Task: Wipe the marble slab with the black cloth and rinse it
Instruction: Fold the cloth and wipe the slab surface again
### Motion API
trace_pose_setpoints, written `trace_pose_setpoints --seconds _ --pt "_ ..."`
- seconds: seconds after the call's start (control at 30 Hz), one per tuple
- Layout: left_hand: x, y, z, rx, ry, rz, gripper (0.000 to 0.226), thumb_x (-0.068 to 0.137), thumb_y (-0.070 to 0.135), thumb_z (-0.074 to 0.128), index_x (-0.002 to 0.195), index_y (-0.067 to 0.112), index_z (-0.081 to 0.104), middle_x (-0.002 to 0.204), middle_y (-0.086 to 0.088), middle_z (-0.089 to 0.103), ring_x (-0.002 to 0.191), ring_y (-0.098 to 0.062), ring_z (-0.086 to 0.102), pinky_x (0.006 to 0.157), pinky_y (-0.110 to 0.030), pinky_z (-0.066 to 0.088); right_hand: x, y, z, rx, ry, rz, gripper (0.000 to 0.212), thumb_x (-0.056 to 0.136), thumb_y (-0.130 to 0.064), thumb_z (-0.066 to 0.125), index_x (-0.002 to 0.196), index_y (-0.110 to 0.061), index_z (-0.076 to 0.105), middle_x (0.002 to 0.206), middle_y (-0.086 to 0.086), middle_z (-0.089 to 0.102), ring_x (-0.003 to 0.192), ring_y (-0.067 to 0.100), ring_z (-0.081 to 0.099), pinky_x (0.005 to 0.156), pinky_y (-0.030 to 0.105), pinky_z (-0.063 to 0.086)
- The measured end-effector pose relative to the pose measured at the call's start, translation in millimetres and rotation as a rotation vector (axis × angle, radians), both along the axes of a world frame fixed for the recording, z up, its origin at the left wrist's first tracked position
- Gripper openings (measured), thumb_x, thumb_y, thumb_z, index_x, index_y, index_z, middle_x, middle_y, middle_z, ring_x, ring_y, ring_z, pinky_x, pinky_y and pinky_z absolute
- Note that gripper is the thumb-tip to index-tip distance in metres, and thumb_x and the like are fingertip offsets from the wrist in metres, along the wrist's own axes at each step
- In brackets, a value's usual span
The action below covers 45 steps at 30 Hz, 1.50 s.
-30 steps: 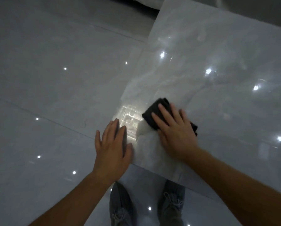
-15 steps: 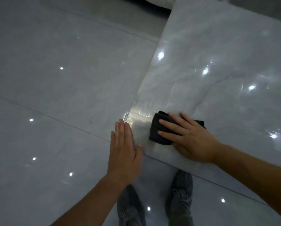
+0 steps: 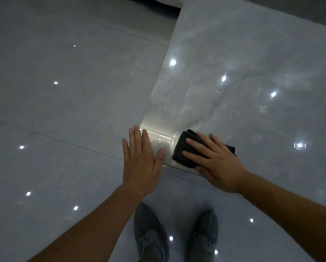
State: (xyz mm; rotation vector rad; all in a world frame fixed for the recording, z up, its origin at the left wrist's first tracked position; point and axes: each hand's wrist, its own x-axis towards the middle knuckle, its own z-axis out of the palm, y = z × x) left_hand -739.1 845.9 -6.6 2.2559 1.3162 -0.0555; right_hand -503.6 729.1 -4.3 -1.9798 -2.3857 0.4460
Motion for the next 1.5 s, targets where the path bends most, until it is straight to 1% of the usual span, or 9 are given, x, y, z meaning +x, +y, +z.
trace_pose_setpoints --seconds 0.17,0.37,0.63,0.87,1.0,1.13,1.23,1.33,1.5 --pt "18 12 -4 0.058 -0.149 -0.112 0.082 0.099 0.063 -0.002 0.159 0.007 0.006 0.168 -0.012 -0.005 0.155 -0.021 -0.012 0.125 -0.042 -0.008 -45 8 -8 0.058 0.001 -0.136 0.052 0.104 -0.04 0.038 0.155 -0.031 0.035 0.167 0.004 0.02 0.155 0.037 0.007 0.122 0.062 0.015" --pt "30 8 -13 0.182 0.022 -0.208 0.078 0.1 0.058 -0.001 0.159 0.011 0.019 0.168 -0.014 0.004 0.155 -0.027 -0.003 0.124 -0.049 -0.003 2 -63 -8 0.033 0.003 -0.071 0.051 0.105 -0.038 0.041 0.156 -0.033 0.033 0.168 0.0 0.018 0.156 0.033 0.007 0.123 0.058 0.014" --pt "46 -5 -7 0.145 -0.001 -0.1 0.073 0.1 0.055 0.007 0.158 0.013 0.019 0.168 -0.011 0.001 0.155 -0.02 -0.008 0.124 -0.045 -0.01 70 4 -5 -0.007 -0.029 -0.811 0.059 0.104 -0.047 0.022 0.16 -0.03 0.016 0.17 0.007 0.005 0.155 0.036 -0.002 0.124 0.057 0.001" --pt "69 -36 6 0.114 -0.047 -0.04 0.066 0.098 0.051 0.015 0.151 0.018 0.036 0.166 -0.009 0.02 0.154 -0.022 0.01 0.123 -0.052 0.0 12 -63 -10 0.045 0.011 -0.211 0.055 0.103 -0.046 0.039 0.156 -0.032 0.031 0.167 0.003 0.021 0.155 0.035 0.009 0.124 0.057 0.008" --pt "86 -47 10 0.088 -0.027 -0.023 0.061 0.099 0.049 0.018 0.145 0.019 0.044 0.162 -0.012 0.026 0.152 -0.027 0.017 0.122 -0.053 0.005 62 -80 -12 0.039 0.006 -0.441 0.053 0.102 -0.045 0.035 0.153 -0.03 0.037 0.166 0.003 0.026 0.153 0.035 0.018 0.123 0.058 0.012" --pt "102 -52 21 0.074 -0.077 0.011 0.06 0.1 0.047 0.02 0.126 0.01 0.059 0.143 -0.018 0.049 0.136 -0.035 0.041 0.113 -0.049 0.029 104 -77 -8 0.026 0.077 -0.762 0.057 0.104 -0.049 0.038 0.156 -0.029 0.031 0.168 0.003 0.016 0.155 0.034 0.008 0.125 0.054 0.003" --pt "116 -70 34 -0.002 -0.108 0.015 0.059 0.103 0.051 0.024 0.131 0.011 0.057 0.139 -0.012 0.055 0.131 -0.03 0.047 0.112 -0.046 0.034 96 -83 -3 0.058 0.16 -0.757 0.055 0.099 -0.036 0.059 0.15 -0.02 0.046 0.164 0.011 0.029 0.151 0.042 0.02 0.123 0.059 0.015" --pt "145 -95 54 -0.179 -0.193 0.12 0.039 0.105 0.039 0.044 0.133 0.015 0.057 0.122 0.0 0.06 0.116 -0.02 0.056 0.097 -0.033 0.041 77 -119 -2 0.101 0.208 -0.645 0.05 0.089 -0.024 0.073 0.136 -0.015 0.061 0.154 0.015 0.046 0.142 0.047 0.038 0.116 0.063 0.029" --pt "195 -126 59 -0.426 -0.295 0.313 0.026 0.097 0.035 0.06 0.117 0.02 0.065 0.105 0.004 0.069 0.097 -0.013 0.065 0.088 -0.029 0.049 72 -172 3 -0.001 0.301 -0.592 0.056 0.094 -0.051 0.054 0.144 -0.027 0.052 0.164 -0.001 0.03 0.154 0.031 0.017 0.124 0.049 0.013"
